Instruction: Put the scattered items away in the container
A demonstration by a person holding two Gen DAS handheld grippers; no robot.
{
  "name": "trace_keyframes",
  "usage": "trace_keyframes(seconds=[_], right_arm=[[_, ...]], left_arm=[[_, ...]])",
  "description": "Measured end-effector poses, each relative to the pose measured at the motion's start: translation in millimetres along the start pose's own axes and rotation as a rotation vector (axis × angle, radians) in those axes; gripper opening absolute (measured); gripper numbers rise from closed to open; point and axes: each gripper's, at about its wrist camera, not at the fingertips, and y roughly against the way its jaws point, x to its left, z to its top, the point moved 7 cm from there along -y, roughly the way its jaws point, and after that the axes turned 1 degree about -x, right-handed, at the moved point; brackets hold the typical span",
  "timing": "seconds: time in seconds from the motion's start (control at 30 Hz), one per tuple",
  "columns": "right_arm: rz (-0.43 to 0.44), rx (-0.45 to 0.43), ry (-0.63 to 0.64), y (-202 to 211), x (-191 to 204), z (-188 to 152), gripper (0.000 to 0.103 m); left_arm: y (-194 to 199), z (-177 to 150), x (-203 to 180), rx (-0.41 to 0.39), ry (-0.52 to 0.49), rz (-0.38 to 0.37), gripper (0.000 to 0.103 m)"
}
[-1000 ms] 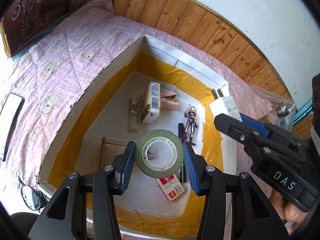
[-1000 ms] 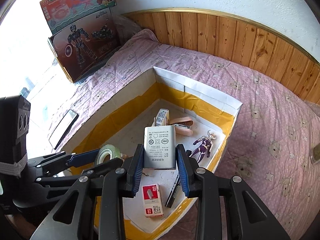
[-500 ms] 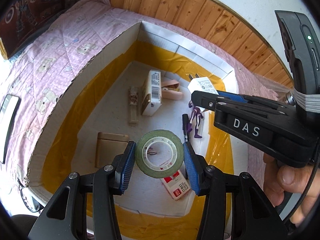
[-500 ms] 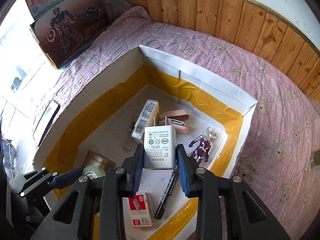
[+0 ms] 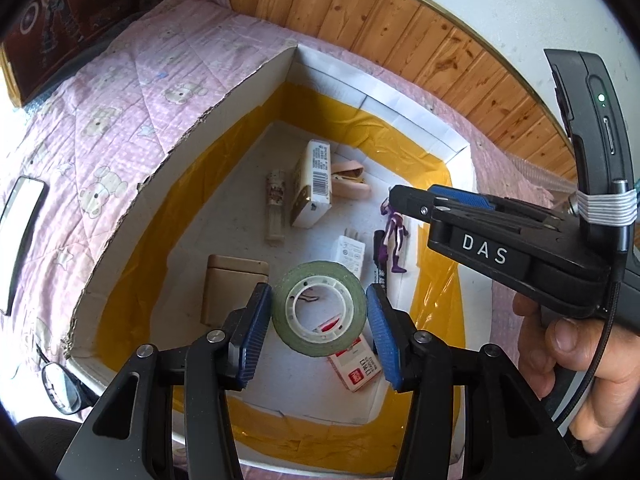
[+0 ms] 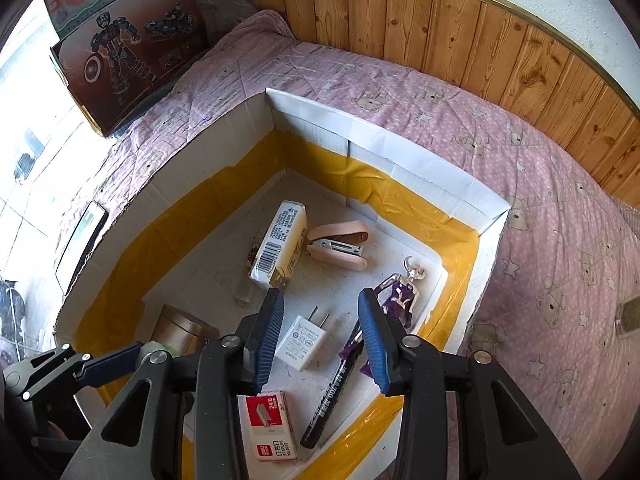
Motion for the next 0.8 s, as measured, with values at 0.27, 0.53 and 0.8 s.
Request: trace_keyframes(seconds=[0.27, 0.53, 0.8], right_arm=[[0.003, 0.001, 0.013, 17.4, 1.3, -9.5, 0.046], [0.033, -0.014, 0.038, 40.7, 12.2, -17.9, 0.047], [0.053, -0.010, 0.089, 57.8, 22.0, -34.8, 0.050]], left_arm=[[19.4, 0.9, 5.1, -0.021, 0.040, -0.039, 0.056], [39.0, -2.6, -5.6, -0.046, 0.011, -0.035, 0.056], [57.1, -14.9, -15.0, -0.072, -0.035, -0.003, 0.056]])
